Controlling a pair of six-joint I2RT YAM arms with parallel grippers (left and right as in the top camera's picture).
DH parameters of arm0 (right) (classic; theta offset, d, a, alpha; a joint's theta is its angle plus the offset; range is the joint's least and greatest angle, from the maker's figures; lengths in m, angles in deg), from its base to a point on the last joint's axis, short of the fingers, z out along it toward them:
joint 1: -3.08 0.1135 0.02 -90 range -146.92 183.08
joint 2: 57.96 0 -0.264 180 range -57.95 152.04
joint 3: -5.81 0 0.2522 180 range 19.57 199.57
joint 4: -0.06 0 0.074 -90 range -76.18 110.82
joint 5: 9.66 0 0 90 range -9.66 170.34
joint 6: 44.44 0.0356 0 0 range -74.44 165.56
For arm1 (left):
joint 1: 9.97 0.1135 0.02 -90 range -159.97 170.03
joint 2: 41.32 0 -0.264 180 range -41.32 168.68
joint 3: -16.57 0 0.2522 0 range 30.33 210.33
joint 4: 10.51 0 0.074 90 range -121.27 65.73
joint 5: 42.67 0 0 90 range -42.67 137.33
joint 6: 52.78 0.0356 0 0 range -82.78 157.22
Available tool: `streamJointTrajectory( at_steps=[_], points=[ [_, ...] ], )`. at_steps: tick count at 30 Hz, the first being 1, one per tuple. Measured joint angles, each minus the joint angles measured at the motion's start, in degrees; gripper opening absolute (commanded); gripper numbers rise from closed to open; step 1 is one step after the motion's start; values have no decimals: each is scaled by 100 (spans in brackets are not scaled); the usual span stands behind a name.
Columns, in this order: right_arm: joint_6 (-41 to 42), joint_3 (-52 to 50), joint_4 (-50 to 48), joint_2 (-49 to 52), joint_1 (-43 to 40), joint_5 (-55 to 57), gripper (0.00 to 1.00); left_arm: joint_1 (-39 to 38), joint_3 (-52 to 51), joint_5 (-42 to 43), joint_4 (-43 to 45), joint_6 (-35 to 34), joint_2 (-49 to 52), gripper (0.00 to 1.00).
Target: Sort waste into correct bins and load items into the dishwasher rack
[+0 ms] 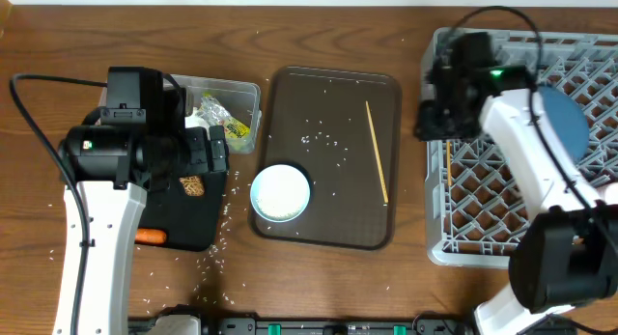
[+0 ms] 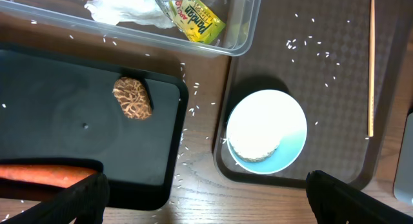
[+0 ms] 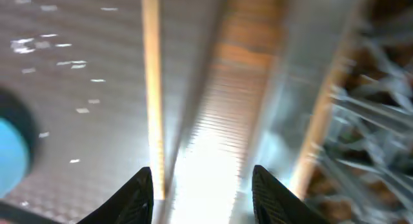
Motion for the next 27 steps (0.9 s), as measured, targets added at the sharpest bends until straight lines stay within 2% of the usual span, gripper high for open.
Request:
streamJointTrajectory(
  at_steps=[8,15,16,18,21,23,24,27],
  points=[
    [796,0,-616,236,1200,562,51,0,0,0,0,-2,0,98],
    [1150,-2,-789,1331,1362,903,46,0,0,2,0,-2,0,98],
    [1176,-7,-787,1464,1355,916,43,0,0,2,0,0,0,98],
    [1209,-9,-780,1668,1355,920,29,0,0,2,0,-2,0,98],
    [1272,-15,-756,1768,1355,890,17,0,0,2,0,-2,0,98],
    [1276,-15,-754,1770,1355,841,5,0,0,2,0,0,0,98],
    [1298,-15,-754,1770,1355,811,2,0,0,2,0,-2,0,98],
    [1327,-15,-752,1770,1355,780,1,0,0,2,0,-2,0,98]
  ],
)
